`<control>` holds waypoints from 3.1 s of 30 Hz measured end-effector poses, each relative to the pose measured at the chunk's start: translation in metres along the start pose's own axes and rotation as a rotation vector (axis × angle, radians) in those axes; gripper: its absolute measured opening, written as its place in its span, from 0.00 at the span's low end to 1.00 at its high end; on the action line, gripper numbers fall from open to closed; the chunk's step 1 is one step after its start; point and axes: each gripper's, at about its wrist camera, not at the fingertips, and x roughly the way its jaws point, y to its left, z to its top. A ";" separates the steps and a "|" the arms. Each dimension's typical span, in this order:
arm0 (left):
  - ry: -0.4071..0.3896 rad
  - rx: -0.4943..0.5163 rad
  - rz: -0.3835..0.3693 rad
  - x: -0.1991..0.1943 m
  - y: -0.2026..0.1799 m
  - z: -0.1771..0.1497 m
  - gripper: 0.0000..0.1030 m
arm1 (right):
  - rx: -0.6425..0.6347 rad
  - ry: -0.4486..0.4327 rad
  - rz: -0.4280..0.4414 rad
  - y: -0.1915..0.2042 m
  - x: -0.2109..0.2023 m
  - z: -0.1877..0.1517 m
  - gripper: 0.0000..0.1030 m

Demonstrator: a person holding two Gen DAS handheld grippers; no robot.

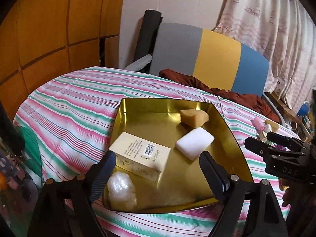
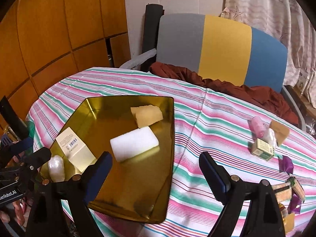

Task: Organize objects
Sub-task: 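Release cream box into gold tray with left tool while right tool releases sponge, then move both tools back toward the remaining items on the table, then grasp the small green-and-cream box with the left tool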

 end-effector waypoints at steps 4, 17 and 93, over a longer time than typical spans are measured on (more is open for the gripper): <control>0.007 0.019 -0.010 -0.001 -0.008 -0.002 0.85 | 0.009 -0.003 -0.013 -0.007 -0.005 -0.007 0.88; 0.008 0.122 -0.062 -0.003 -0.046 -0.005 0.86 | 0.099 0.022 -0.100 -0.062 -0.019 -0.034 0.88; 0.333 0.535 -0.235 0.244 -0.403 0.006 0.69 | 1.134 -0.065 -0.305 -0.390 -0.112 -0.167 0.88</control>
